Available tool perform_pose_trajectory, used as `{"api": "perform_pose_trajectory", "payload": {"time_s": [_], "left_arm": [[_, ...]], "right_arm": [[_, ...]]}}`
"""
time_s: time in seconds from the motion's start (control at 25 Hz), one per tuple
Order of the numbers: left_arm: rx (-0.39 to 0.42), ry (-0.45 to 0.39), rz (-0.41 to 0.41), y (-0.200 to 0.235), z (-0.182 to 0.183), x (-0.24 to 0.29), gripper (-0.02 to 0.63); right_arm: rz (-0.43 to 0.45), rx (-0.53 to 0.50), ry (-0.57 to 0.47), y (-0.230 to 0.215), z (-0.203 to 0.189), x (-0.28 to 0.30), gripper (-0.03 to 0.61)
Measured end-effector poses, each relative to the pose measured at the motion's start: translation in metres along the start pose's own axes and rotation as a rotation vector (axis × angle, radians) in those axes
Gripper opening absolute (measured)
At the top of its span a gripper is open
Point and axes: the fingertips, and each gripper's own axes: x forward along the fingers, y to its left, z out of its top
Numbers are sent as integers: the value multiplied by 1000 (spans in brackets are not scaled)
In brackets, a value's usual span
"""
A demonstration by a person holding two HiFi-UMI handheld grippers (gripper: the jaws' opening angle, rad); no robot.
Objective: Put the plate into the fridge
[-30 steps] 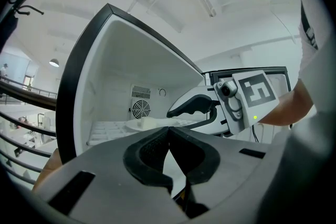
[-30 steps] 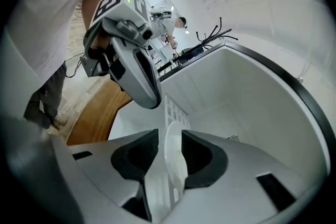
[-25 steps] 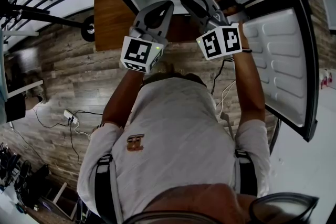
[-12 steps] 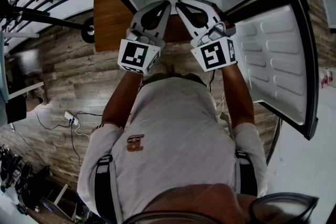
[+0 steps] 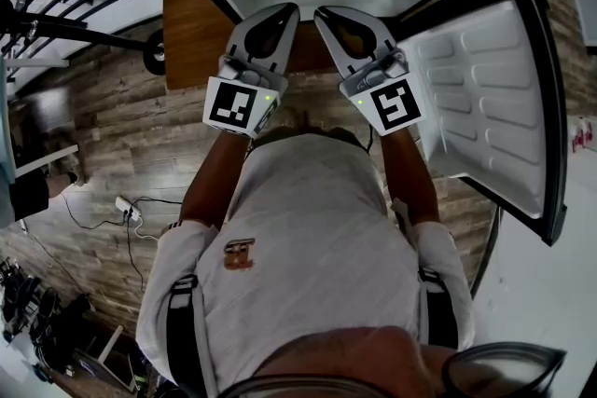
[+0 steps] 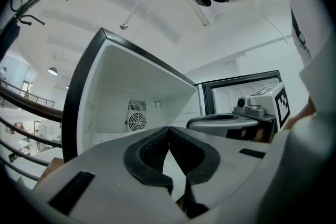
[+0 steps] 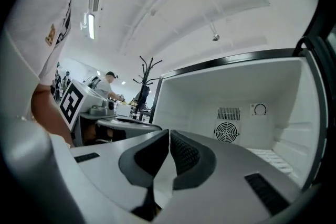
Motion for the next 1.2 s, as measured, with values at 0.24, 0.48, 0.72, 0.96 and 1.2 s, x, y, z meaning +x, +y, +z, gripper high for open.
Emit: {"api": "perform_pose_trajectory", "payload": {"time_s": [0.24,0.48,0.72,0.96,1.2], "left_arm": [[-1,-14,-4,-3,7,-5,18],[1,-25,-11,-12,9,-6,18],[14,-28,-23,-22,10,-5,18],[18,-34,-25,-27,11,-5,18],[15,-33,-18,-29,11,-5,18]], "right_arm": [[0,91,8,-1,1,-9,34],[8,149,-1,4,-4,-22,32],[-3,146,-9,2,-5,-31,32],[-9,147,-6,0,-6,-36,32],[-2,144,2,0,-7,-38,32]]}}
